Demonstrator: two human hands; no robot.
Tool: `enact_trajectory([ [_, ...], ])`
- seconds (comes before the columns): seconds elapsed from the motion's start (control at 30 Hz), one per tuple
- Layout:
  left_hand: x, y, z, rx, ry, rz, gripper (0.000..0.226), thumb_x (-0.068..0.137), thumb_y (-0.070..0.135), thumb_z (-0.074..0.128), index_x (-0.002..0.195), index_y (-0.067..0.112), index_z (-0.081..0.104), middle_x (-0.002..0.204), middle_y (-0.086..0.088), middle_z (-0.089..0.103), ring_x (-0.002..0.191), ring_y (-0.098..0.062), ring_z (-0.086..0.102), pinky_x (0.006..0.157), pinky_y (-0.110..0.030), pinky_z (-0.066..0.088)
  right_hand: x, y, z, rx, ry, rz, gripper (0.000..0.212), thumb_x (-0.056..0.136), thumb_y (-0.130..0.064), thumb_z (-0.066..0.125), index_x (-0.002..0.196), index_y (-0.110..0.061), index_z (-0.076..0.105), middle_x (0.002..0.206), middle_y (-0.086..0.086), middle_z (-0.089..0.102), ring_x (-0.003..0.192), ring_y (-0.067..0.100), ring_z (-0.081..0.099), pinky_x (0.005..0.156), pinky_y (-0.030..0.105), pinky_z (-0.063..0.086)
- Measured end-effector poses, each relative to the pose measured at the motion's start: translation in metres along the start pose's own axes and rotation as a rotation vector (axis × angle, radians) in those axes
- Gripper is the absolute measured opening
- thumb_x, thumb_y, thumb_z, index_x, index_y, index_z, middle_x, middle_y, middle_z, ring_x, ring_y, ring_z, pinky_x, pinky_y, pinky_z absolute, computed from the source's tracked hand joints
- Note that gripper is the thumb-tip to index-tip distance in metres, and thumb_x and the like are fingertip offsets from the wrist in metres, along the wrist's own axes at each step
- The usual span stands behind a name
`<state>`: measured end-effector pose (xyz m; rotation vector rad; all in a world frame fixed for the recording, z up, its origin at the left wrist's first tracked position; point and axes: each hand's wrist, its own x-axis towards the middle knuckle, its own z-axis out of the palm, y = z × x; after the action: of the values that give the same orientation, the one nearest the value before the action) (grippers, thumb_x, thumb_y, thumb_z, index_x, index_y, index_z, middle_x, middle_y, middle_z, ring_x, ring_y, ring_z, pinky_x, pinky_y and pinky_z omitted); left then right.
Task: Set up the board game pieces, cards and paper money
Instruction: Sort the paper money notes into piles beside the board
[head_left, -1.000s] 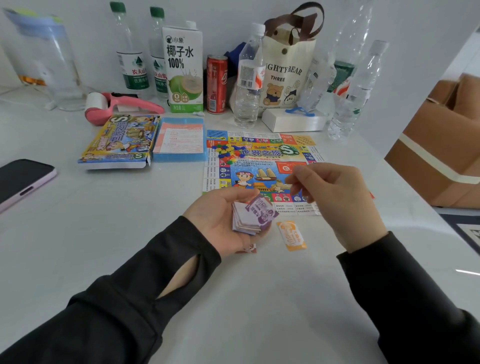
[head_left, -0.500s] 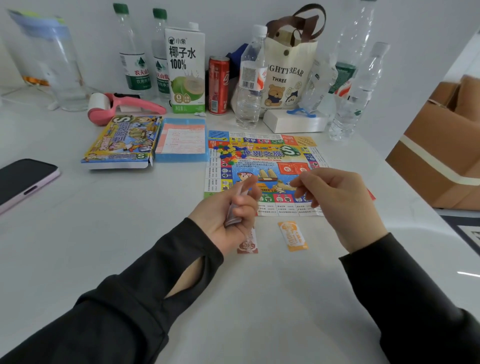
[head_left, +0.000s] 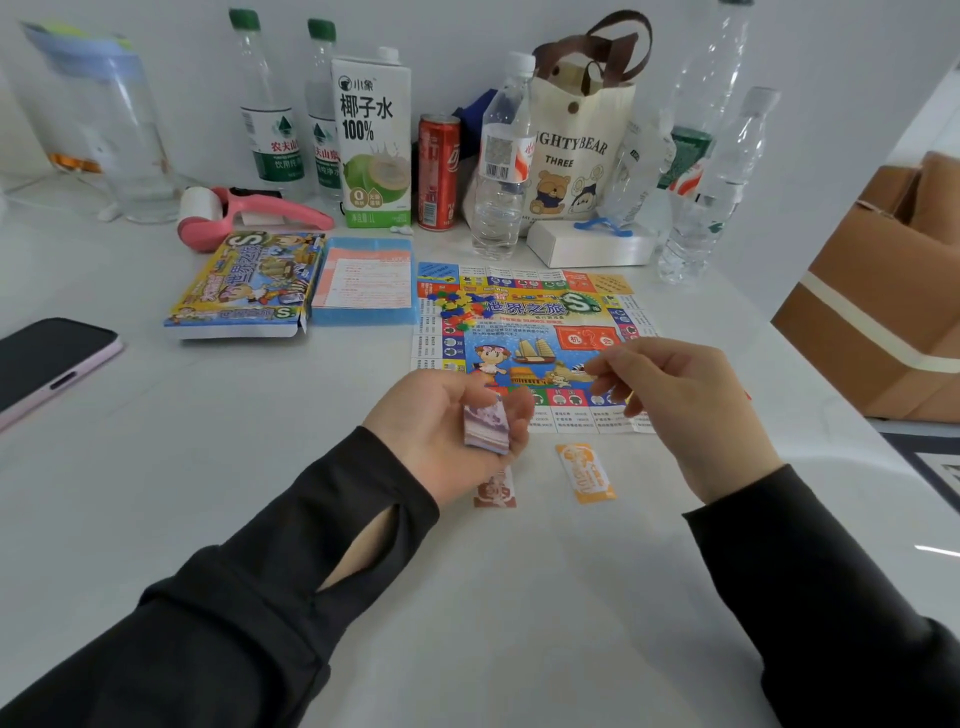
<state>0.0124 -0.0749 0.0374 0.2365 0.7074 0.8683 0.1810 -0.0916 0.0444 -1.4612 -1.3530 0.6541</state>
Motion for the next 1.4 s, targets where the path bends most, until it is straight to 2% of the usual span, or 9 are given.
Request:
enact_trajectory([
  [0.17,0.000,0.004,0.002,0.206,-0.075,0.095,0.061,0.077,-0.026,0.016,0.123,0.000,0.045,0.125,-0.026,0.052,0.088,-0.034,0.066,0.074,-0.038,0.052,0.002,0.002,-0.005,0.003,0.010,0.005,0.032,0.088,-0.010,0.053,0.063,-0.022,0.069,0.055,-0.008,0.065,0.060,0.008,0.053,0.059,0.023,0.039],
  [0.37,-0.001,0.004,-0.001,0.580,-0.102,0.143,0.068,0.078,-0.029,0.025,0.124,0.016,0.045,0.116,-0.018,0.060,0.092,-0.030,0.068,0.075,-0.042,0.054,0.006,0.004,-0.010,0.013,0.033,0.025,0.030,0.088,-0.008,0.052,0.066,-0.020,0.069,0.057,-0.007,0.065,0.058,0.005,0.053,0.060,0.021,0.040],
  [0.43,-0.001,0.005,-0.001,0.551,-0.109,0.118,0.064,0.078,-0.028,0.022,0.121,0.013,0.047,0.112,-0.019,0.060,0.089,-0.032,0.068,0.075,-0.042,0.054,0.007,0.004,-0.010,0.003,0.024,0.033,0.030,0.088,-0.009,0.052,0.066,-0.021,0.068,0.060,-0.006,0.065,0.060,0.006,0.053,0.061,0.022,0.041],
  [0.57,-0.001,0.005,-0.003,0.364,-0.173,0.009,0.057,0.077,-0.023,0.018,0.115,0.003,0.051,0.102,-0.024,0.062,0.075,-0.032,0.070,0.062,-0.041,0.057,0.006,0.006,-0.004,-0.041,-0.102,0.066,0.024,0.088,-0.015,0.056,0.070,-0.025,0.068,0.068,-0.004,0.066,0.066,0.010,0.055,0.064,0.028,0.044],
  [0.7,-0.003,0.003,0.000,0.346,-0.156,-0.008,0.039,0.083,-0.016,0.025,0.101,0.004,0.054,0.087,-0.022,0.067,0.069,-0.031,0.069,0.059,-0.037,0.057,0.005,0.007,-0.005,-0.074,-0.138,0.060,0.014,0.086,-0.022,0.061,0.075,-0.027,0.069,0.076,-0.002,0.068,0.071,0.011,0.057,0.067,0.027,0.044],
  [0.87,0.002,-0.003,-0.003,0.639,-0.171,0.086,0.044,0.085,-0.022,0.036,0.119,0.004,0.047,0.097,-0.019,0.065,0.071,-0.027,0.071,0.054,-0.030,0.058,0.005,0.006,-0.007,-0.084,-0.136,0.063,0.012,0.081,-0.023,0.068,0.070,-0.028,0.069,0.074,-0.004,0.069,0.065,0.006,0.056,0.064,0.022,0.041],
  [1.03,-0.003,-0.008,-0.003,0.899,-0.233,0.117,0.042,0.088,-0.018,0.040,0.121,0.008,0.040,0.088,-0.018,0.065,0.062,-0.023,0.069,0.048,-0.024,0.053,0.005,0.008,-0.010,-0.103,-0.261,0.111,0.008,0.076,-0.026,0.072,0.069,-0.028,0.072,0.079,0.001,0.071,0.072,0.012,0.057,0.066,0.027,0.045],
  [1.27,0.001,-0.008,-0.006,1.030,-0.299,0.132,0.042,0.088,-0.015,0.045,0.105,0.023,0.043,0.094,-0.017,0.066,0.079,-0.034,0.069,0.068,-0.038,0.058,0.004,0.005,-0.011,-0.165,-0.397,0.136,0.019,0.075,-0.018,0.074,0.059,-0.027,0.072,0.054,-0.014,0.061,0.060,0.006,0.049,0.060,0.021,0.041],
  [1.4,0.000,-0.008,-0.005,1.060,-0.319,0.118,0.047,0.088,-0.011,0.047,0.121,0.022,0.039,0.108,-0.020,0.063,0.090,-0.034,0.068,0.077,-0.042,0.057,0.005,0.006,-0.011,-0.146,-0.400,0.141,0.019,0.072,-0.018,0.075,0.057,-0.030,0.073,0.058,-0.010,0.063,0.065,0.012,0.049,0.065,0.027,0.042],
])
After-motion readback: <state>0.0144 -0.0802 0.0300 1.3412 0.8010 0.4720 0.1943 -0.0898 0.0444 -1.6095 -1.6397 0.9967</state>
